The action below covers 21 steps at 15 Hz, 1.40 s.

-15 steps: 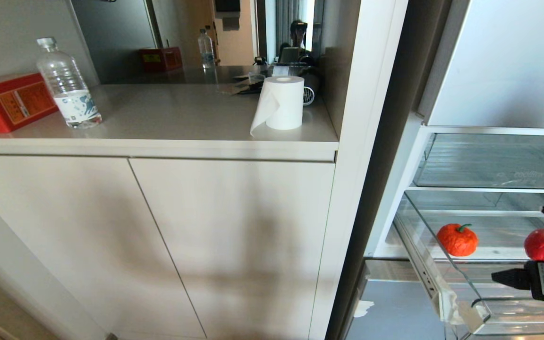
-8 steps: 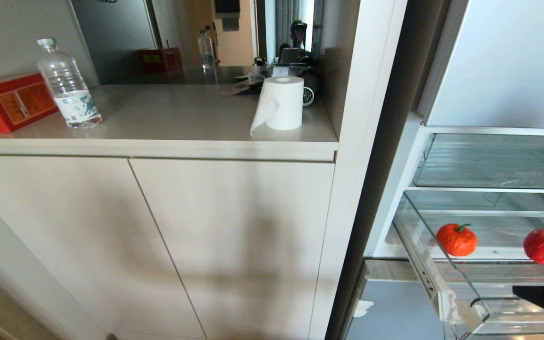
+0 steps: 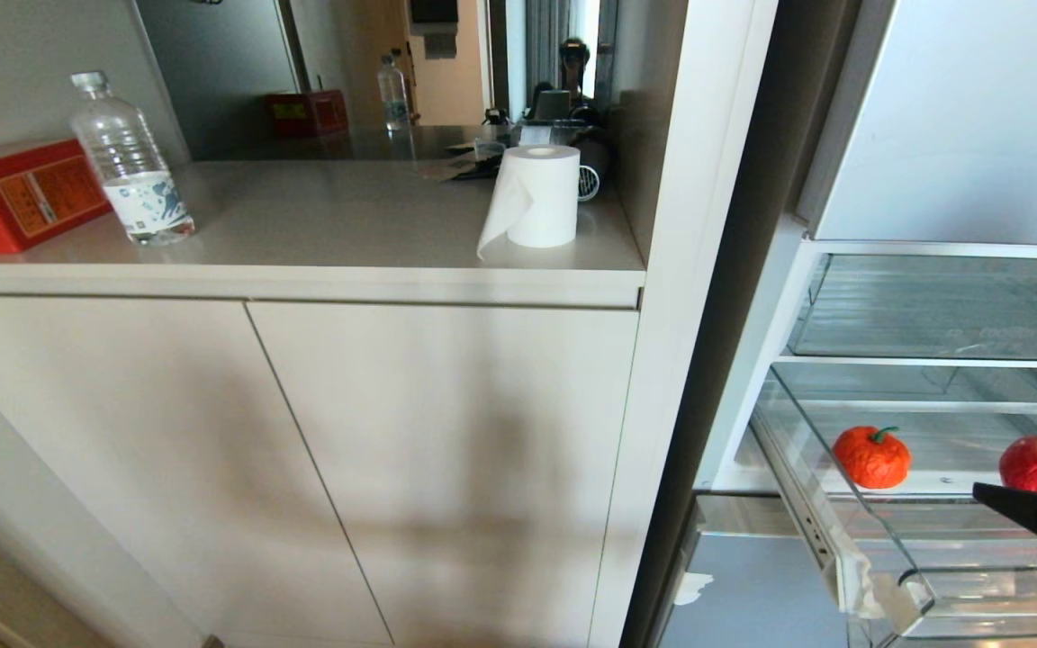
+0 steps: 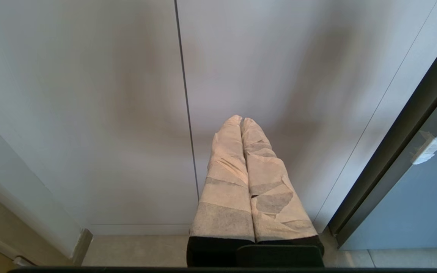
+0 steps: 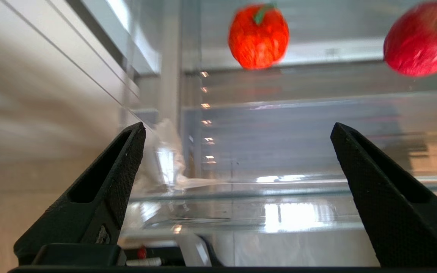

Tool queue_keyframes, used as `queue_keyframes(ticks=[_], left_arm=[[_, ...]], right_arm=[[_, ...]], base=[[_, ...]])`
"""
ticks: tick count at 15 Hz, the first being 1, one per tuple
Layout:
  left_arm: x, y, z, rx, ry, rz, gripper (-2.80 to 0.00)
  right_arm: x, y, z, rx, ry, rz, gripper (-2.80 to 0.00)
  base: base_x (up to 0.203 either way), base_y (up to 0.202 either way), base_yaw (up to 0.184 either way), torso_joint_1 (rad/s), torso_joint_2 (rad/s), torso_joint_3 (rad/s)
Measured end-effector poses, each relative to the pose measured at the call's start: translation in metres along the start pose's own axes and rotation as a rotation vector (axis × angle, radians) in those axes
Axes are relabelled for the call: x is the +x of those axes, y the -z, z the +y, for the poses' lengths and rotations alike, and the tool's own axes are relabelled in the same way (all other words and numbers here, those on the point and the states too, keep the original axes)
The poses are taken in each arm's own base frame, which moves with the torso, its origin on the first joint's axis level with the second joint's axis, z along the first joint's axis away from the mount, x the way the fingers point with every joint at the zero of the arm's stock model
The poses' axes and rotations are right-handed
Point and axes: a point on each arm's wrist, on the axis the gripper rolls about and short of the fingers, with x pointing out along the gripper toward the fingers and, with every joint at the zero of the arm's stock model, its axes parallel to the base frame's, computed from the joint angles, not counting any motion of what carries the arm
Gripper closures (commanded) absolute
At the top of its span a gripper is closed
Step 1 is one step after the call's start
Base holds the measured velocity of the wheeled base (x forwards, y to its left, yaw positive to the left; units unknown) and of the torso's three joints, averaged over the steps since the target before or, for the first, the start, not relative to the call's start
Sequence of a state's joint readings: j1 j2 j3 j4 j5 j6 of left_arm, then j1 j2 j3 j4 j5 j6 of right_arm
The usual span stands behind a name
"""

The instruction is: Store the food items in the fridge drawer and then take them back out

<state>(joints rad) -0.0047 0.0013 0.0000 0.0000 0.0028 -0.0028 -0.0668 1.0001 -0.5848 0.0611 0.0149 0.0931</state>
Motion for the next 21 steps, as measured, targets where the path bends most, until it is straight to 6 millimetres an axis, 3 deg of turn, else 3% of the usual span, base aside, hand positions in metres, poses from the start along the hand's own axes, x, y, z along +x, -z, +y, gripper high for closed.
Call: queue_keyframes(ticks=[5, 6, 9, 13, 21], left_arm=[[0.0, 0.0, 0.0, 0.0, 0.0, 0.0, 0.0], [0.0, 0.0, 0.0, 0.0, 0.0, 0.0, 0.0], [0.0, 0.0, 0.0, 0.0, 0.0, 0.0, 0.0], [0.0, 0.0, 0.0, 0.0, 0.0, 0.0, 0.0], [0.0, 0.0, 0.0, 0.0, 0.0, 0.0, 0.0]], right_arm=[[-0.066, 0.026, -0.001, -0.013, -0.059, -0.26, -2.8], [-0.075, 0.035, -0.001, -0.017, -0.067, -0.299, 0.0], [-0.092, 0.058, -0.003, -0.026, -0.1, -0.375, 0.0], [-0.094, 0.081, -0.005, -0.041, -0.109, -0.393, 0.0], [-0.059, 0.162, -0.015, -0.25, -0.101, -0.33, 0.0]], base=[[0.0, 0.0, 0.0, 0.0, 0.0, 0.0], [0.0, 0.0, 0.0, 0.0, 0.0, 0.0], [0.0, 0.0, 0.0, 0.0, 0.0, 0.0], [0.0, 0.0, 0.0, 0.0, 0.0, 0.0], [0.0, 0.0, 0.0, 0.0, 0.0, 0.0]])
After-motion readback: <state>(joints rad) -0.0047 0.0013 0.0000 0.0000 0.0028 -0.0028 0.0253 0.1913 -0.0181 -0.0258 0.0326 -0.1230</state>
